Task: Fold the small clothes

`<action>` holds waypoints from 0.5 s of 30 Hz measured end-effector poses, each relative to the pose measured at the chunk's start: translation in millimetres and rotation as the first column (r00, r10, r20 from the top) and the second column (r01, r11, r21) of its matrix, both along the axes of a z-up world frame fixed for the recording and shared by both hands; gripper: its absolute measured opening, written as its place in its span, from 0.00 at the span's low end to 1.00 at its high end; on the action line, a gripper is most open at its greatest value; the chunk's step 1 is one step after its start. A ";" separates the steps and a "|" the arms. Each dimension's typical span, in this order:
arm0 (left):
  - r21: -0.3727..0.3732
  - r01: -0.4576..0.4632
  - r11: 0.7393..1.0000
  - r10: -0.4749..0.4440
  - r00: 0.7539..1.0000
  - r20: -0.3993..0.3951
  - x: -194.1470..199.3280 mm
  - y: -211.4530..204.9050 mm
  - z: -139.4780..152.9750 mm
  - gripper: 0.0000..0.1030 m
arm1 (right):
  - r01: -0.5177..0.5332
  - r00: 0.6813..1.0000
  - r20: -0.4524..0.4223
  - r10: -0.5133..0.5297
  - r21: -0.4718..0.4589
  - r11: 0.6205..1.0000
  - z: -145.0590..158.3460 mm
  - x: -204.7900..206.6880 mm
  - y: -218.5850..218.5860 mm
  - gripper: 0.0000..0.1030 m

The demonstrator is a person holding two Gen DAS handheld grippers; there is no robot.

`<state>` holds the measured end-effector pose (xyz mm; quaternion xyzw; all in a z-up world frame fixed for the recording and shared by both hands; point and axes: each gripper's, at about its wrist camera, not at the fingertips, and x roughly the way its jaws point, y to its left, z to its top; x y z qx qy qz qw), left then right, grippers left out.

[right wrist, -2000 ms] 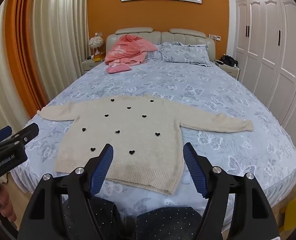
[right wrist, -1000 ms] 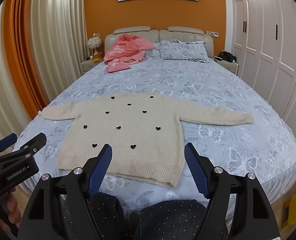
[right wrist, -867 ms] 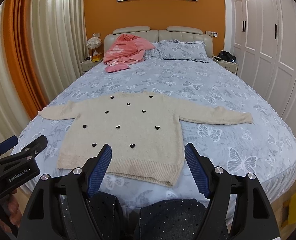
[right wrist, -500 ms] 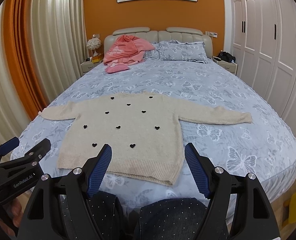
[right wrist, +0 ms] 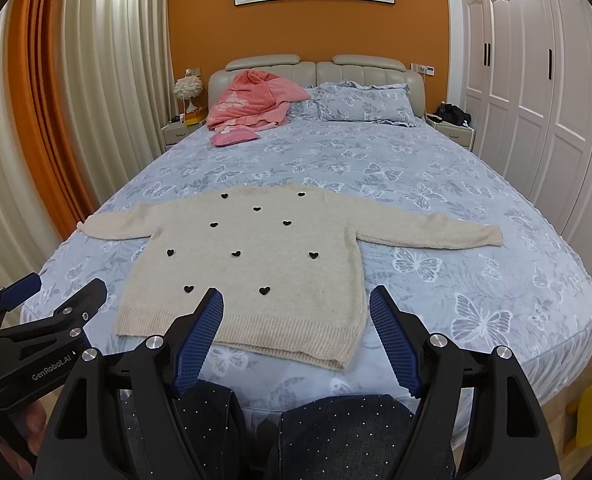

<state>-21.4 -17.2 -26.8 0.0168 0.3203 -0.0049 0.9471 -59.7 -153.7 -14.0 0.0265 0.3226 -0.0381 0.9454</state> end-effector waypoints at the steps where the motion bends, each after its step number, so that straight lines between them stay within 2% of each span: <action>1: 0.001 0.002 1.000 -0.002 1.000 0.000 -0.1 -0.2 -0.1 0.95 | 0.000 1.000 0.000 0.000 0.001 1.000 0.0 -0.1 -0.1 0.71; 15: 0.009 0.004 1.000 -0.004 1.000 0.002 0.1 -2.5 1.9 0.95 | -0.001 1.000 -0.001 0.001 0.000 1.000 -0.7 -0.9 0.0 0.71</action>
